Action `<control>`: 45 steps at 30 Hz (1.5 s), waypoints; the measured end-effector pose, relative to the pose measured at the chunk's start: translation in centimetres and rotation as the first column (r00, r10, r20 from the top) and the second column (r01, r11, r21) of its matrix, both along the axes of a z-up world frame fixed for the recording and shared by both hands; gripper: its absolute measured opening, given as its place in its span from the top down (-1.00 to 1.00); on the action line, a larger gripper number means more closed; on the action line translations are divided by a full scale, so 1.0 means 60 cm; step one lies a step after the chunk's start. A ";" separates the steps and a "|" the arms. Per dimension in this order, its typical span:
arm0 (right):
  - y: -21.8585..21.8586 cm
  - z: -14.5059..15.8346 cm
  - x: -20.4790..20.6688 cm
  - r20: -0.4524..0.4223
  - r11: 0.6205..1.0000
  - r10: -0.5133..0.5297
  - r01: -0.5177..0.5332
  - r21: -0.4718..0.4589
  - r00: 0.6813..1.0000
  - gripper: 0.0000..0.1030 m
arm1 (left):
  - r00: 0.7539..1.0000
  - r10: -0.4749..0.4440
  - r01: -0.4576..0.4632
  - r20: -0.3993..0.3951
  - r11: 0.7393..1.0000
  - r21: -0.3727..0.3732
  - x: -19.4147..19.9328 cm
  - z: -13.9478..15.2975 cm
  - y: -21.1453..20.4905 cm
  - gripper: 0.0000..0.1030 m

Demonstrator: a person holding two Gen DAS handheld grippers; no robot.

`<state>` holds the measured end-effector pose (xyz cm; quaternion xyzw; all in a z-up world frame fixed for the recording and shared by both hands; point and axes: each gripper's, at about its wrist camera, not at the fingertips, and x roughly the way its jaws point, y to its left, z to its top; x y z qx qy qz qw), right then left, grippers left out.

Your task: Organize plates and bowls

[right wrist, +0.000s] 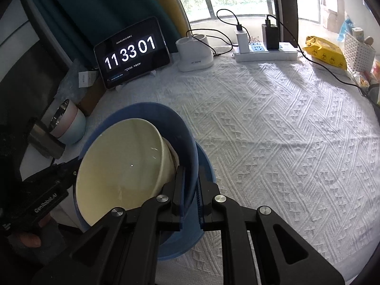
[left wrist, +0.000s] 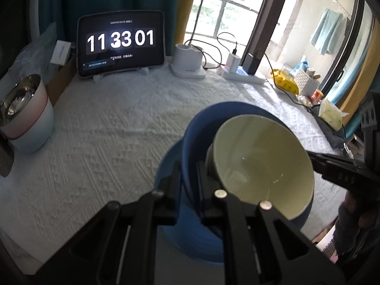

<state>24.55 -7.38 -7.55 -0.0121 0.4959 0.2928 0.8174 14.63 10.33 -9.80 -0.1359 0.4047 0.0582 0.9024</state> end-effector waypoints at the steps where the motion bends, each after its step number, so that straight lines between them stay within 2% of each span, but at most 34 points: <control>1: 0.001 0.000 0.001 0.000 1.000 0.000 0.000 -0.001 1.000 0.77 | 1.000 0.001 -0.001 -0.001 1.000 0.000 -0.001 0.000 -0.001 0.82; 8: -0.003 -0.002 0.005 -0.012 1.000 0.006 -0.006 0.020 1.000 0.76 | 1.000 -0.012 0.011 0.017 1.000 0.029 -0.007 -0.002 -0.002 0.75; 15: -0.010 -0.006 0.007 -0.006 0.999 -0.004 0.004 0.042 1.000 0.73 | 0.999 -0.016 0.010 0.049 0.993 0.120 -0.013 -0.002 -0.014 0.71; 22: -0.020 -0.005 0.002 0.025 1.000 -0.017 0.017 0.024 1.000 0.33 | 0.996 0.004 -0.020 0.085 0.982 0.187 -0.028 0.003 -0.019 0.49; 24: -0.024 -0.001 -0.002 0.043 1.000 -0.018 0.017 0.022 0.999 0.22 | 0.995 0.011 -0.031 0.101 0.980 0.199 -0.037 0.006 -0.021 0.28; 26: -0.029 0.006 -0.008 0.075 1.000 -0.026 0.025 0.017 0.997 0.02 | 0.992 0.015 -0.040 0.122 0.978 0.207 -0.045 0.009 -0.021 0.12; 29: -0.036 0.019 -0.020 0.127 0.999 -0.033 0.032 0.011 0.991 -0.09 | 0.987 0.015 -0.048 0.160 0.977 0.206 -0.061 0.021 -0.019 0.00; 31: -0.038 0.030 -0.030 0.171 1.000 -0.030 0.030 0.004 0.985 -0.16 | 0.983 0.024 -0.062 0.185 0.977 0.203 -0.073 0.031 -0.018 -0.20; 33: -0.038 0.043 -0.043 0.224 1.000 -0.026 0.028 -0.005 0.974 -0.18 | 0.977 0.028 -0.070 0.211 0.978 0.196 -0.081 0.040 -0.020 -0.40; 34: -0.038 0.048 -0.049 0.248 1.000 -0.025 0.028 -0.010 0.968 -0.18 | 0.972 0.030 -0.075 0.231 0.979 0.190 -0.087 0.048 -0.022 -0.44; 36: -0.040 0.059 -0.060 0.292 0.999 -0.029 0.036 -0.017 0.956 -0.18 | 0.964 0.037 -0.089 0.262 0.978 0.189 -0.096 0.057 -0.025 -0.68; 38: -0.042 0.069 -0.071 0.331 0.999 -0.036 0.046 -0.023 0.943 -0.19 | 0.952 0.036 -0.097 0.305 0.977 0.189 -0.106 0.070 -0.032 -0.81; 45: -0.057 0.110 -0.126 0.472 0.997 -0.046 0.070 -0.032 0.880 -0.20 | 0.895 0.009 -0.108 0.446 0.974 0.197 -0.143 0.114 -0.061 -0.82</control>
